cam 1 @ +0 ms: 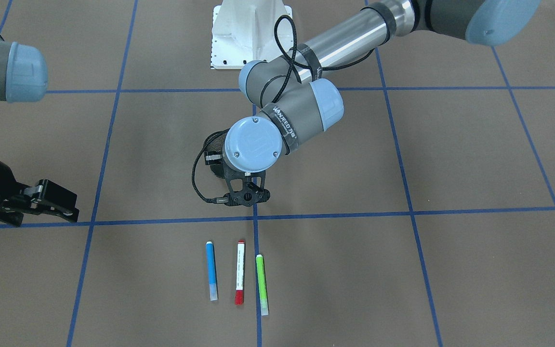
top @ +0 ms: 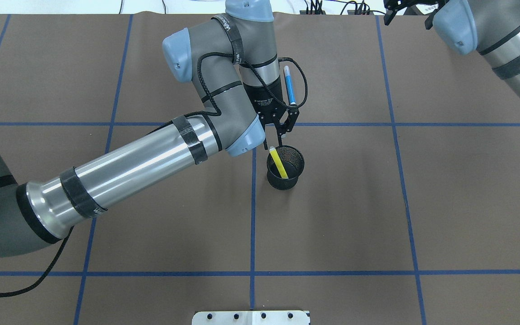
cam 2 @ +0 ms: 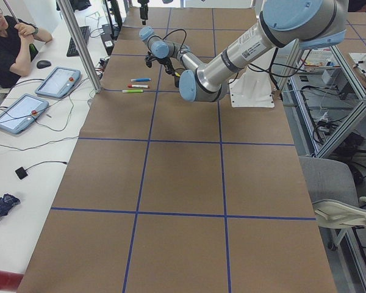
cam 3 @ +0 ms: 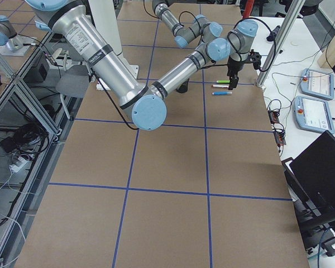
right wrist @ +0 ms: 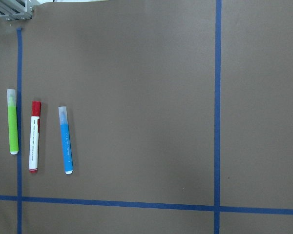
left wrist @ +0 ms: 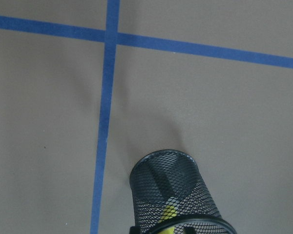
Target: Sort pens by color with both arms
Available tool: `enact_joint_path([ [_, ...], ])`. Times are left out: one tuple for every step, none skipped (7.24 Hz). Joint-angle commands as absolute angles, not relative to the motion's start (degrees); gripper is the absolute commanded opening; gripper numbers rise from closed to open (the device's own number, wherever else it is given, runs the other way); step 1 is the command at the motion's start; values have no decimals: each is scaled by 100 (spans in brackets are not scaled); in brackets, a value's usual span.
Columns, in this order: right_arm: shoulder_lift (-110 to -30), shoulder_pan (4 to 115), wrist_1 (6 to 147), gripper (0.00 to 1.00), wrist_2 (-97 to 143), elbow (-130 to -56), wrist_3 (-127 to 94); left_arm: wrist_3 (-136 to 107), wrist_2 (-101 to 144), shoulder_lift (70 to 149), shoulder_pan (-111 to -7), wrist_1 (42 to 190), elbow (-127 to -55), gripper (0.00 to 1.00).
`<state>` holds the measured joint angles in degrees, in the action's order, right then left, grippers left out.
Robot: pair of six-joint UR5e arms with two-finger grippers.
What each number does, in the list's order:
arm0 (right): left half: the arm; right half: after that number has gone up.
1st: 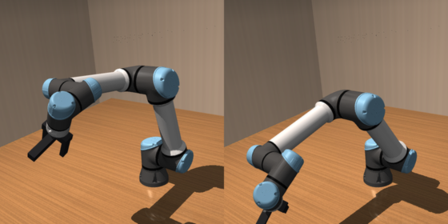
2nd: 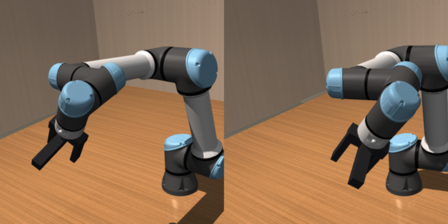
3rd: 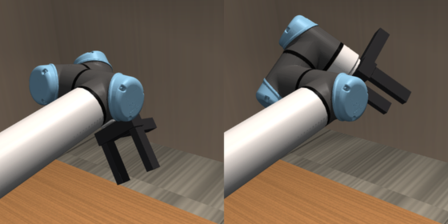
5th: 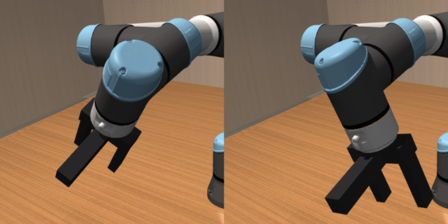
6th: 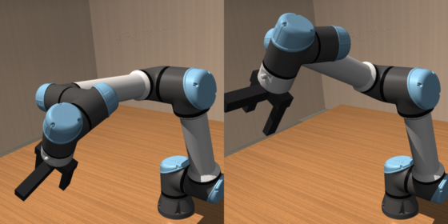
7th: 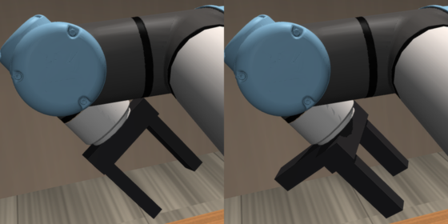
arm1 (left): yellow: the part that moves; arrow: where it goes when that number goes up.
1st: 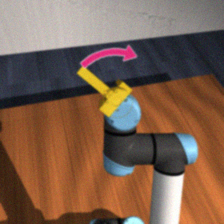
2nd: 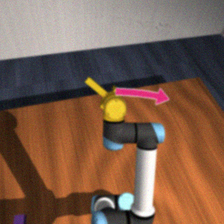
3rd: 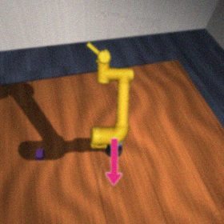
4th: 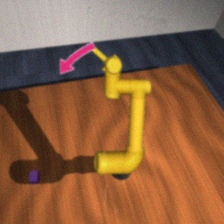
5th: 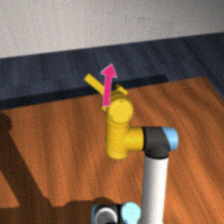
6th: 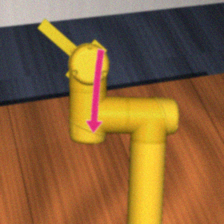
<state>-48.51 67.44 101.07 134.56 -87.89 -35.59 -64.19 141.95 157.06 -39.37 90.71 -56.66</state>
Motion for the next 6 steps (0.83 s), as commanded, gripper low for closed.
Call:
enact_joint_path([
  [-4852,6741,10107,100,13456,-8789,-3560,-6425,14194,15706,-3920,9062,-5643,40],
  [-4852,6741,10107,100,13456,-8789,-3560,-6451,14203,15715,-3911,9044,-5643,38],
  [-4852,6741,10107,100,13456,-8789,-3560,-6460,14212,15741,-3911,9009,-5643,36],
  [-4852,6741,10107,100,13456,-8789,-3560,-6460,14212,15741,-3911,8991,-5643,35],
  [-4843,6733,10107,100,13456,-8789,-3560,-6469,14212,15741,-3920,8965,-5651,34],
  [-4843,6724,10107,100,13456,-8789,-3560,-6469,14212,15733,-3911,8965,-5651,34],
])
